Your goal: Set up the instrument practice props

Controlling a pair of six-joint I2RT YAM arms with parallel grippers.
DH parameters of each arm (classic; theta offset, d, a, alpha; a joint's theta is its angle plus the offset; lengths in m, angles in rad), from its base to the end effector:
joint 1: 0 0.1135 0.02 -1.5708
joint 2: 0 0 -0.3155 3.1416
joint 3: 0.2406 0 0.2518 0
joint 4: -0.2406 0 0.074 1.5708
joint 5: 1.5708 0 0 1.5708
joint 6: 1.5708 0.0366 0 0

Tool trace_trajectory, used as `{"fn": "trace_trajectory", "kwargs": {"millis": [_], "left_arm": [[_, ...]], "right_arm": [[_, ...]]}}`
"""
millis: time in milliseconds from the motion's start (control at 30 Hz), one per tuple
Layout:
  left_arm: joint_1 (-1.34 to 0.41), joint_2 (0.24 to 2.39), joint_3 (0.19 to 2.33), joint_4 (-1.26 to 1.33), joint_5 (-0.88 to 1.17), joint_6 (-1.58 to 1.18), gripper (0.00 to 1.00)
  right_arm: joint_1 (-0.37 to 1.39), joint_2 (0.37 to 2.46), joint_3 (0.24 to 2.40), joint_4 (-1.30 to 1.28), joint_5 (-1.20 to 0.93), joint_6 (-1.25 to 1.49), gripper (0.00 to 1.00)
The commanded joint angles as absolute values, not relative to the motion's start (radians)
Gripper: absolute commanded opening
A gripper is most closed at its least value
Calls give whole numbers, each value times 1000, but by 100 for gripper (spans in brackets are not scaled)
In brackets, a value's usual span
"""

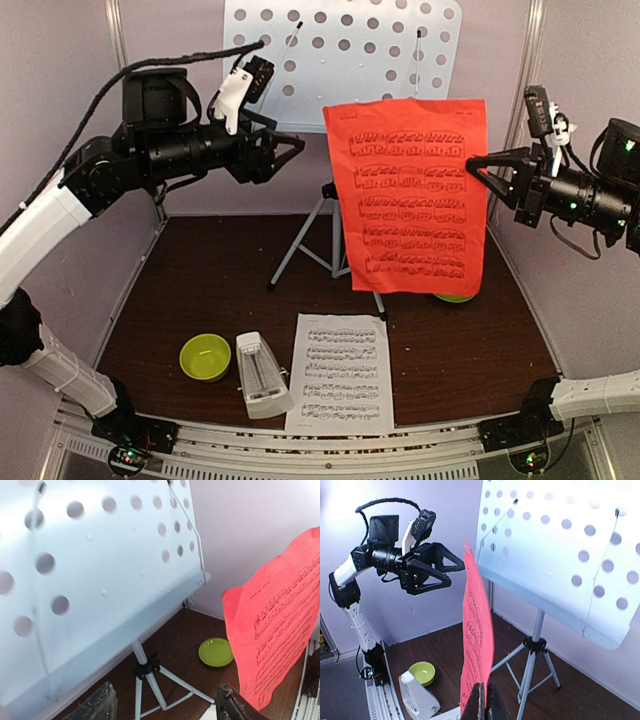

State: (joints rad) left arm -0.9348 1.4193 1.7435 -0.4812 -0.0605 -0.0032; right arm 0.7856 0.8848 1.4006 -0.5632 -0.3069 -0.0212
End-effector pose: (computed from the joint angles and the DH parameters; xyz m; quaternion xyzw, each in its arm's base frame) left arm 0.1766 -0.2354 0.5429 0.3238 0.6879 -0.2729 0.5895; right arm 0.0714 0.0871 0.5253 -0.3778 0.6163 0.3570 0.5916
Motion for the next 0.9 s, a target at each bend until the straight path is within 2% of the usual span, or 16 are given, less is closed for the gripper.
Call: {"fn": "trace_trajectory", "kwargs": {"millis": [0, 233, 567, 867], "left_arm": [[-939, 1442, 1872, -474, -174, -8, 70], [-966, 1509, 2008, -420, -416, 72, 71], [-977, 1683, 2211, -419, -602, 254, 70], [-971, 1757, 2275, -355, -686, 376, 60]], "right_arm": [[790, 935, 1516, -448, -268, -26, 0], [790, 1047, 1678, -323, -191, -36, 0], [784, 1228, 1882, -218, -67, -24, 0], [763, 1363, 2044, -202, 45, 25, 0]]}}
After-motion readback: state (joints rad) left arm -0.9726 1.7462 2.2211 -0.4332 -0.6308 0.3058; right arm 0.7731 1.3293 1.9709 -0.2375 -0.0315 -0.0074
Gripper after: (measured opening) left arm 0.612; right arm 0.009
